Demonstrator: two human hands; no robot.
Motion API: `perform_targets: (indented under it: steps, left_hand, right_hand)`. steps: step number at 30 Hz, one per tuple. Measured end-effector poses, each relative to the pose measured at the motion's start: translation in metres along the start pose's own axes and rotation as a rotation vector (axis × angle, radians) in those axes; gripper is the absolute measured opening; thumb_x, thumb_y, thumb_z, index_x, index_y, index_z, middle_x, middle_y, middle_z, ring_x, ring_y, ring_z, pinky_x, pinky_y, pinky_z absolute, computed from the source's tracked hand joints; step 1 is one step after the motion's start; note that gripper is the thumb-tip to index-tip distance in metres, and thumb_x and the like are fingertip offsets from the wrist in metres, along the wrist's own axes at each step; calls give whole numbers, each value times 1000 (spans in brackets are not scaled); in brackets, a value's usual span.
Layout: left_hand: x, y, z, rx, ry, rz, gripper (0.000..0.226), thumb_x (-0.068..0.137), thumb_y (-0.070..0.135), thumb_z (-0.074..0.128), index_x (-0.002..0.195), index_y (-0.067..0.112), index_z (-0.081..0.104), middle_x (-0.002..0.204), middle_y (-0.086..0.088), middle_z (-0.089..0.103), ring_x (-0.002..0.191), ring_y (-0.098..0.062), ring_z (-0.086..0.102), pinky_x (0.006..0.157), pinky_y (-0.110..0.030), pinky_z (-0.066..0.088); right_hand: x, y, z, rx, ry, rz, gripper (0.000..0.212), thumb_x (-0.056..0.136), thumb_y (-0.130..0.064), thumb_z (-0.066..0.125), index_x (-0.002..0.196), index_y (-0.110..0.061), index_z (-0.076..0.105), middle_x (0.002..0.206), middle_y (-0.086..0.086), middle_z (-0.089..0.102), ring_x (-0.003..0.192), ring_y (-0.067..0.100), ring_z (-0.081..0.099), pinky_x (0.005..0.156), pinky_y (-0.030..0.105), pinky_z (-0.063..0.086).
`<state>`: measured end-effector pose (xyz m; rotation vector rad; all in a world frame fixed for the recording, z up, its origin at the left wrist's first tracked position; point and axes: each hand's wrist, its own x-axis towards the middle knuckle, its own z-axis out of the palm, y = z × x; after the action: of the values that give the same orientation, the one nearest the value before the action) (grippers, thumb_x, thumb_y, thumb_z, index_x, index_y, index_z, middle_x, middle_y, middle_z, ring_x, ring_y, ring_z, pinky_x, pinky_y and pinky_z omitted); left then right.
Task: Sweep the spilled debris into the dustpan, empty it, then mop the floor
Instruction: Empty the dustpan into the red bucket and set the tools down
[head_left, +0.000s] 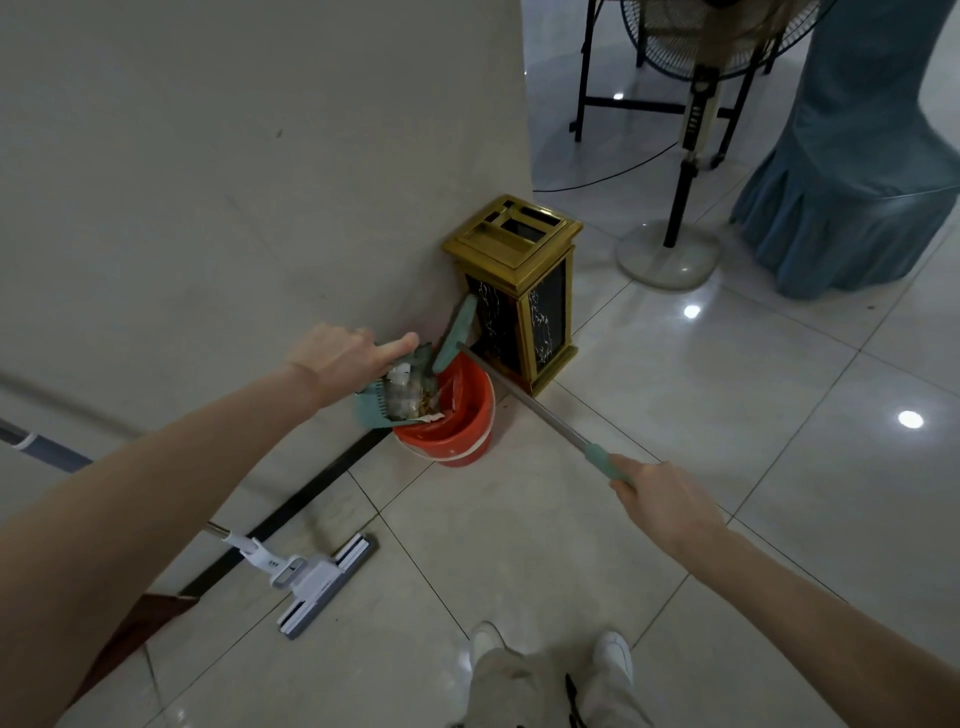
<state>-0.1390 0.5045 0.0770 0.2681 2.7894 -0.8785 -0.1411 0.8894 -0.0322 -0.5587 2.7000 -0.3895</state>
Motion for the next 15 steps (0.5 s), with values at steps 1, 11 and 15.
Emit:
perform_targets:
  steps: [1, 11, 15]
  left_hand:
    - [0, 1, -2, 17, 0, 5, 49, 103, 40, 30, 143, 37, 1, 97, -6, 54, 71, -24, 61, 57, -34, 50]
    - [-4, -10, -4, -71, 33, -99, 45, 99, 46, 28, 135, 38, 1, 94, -10, 59, 73, -32, 64, 58, -38, 49]
    - [-6, -19, -7, 14, 21, -78, 51, 100, 45, 26, 147, 36, 7, 100, -8, 59, 78, -29, 64, 59, -35, 45]
  right_hand:
    - [-2, 0, 2, 33, 6, -7, 35, 99, -34, 45, 133, -30, 52, 79, 7, 65, 68, 26, 63, 61, 35, 53]
    - [2, -54, 43, 36, -91, -69, 38, 100, -35, 41, 139, -33, 42, 80, 5, 52, 72, 29, 58, 59, 32, 40]
    - [-2, -36, 49, -153, -99, -69, 44, 101, -25, 40, 145, -28, 34, 79, 3, 49, 73, 29, 61, 58, 34, 41]
